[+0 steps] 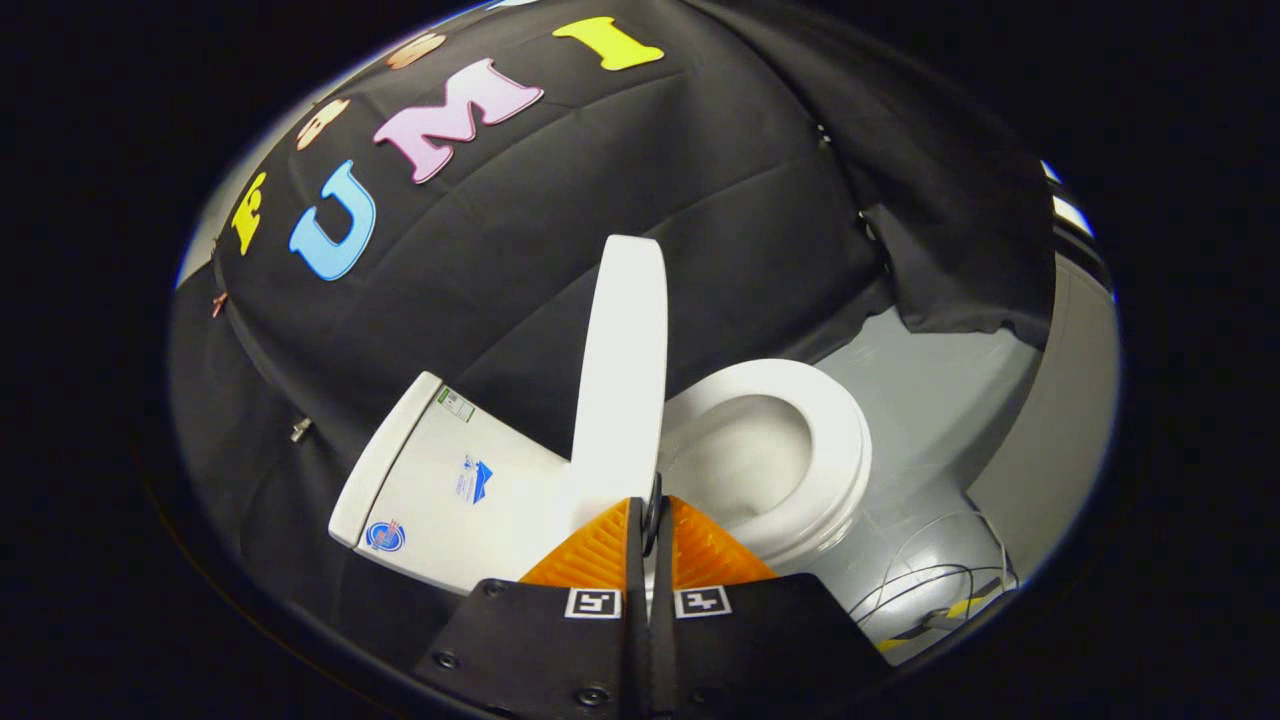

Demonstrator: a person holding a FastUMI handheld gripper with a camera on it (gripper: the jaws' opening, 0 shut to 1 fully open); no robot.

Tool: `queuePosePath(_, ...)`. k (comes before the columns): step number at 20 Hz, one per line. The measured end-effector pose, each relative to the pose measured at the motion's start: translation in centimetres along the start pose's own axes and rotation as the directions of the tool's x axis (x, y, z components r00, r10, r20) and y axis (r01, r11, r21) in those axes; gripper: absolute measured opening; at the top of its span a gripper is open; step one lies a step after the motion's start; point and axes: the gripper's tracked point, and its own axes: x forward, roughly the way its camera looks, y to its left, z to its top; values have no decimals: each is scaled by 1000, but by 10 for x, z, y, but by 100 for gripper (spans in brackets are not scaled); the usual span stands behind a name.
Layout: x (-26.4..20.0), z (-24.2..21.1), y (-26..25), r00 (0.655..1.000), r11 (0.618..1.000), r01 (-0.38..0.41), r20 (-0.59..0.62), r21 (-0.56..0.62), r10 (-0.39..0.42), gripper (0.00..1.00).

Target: Open the toilet lid.

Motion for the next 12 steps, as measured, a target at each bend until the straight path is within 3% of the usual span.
queuePosePath(12,-18,0,88,999,973,14,53,-228,-2,5)
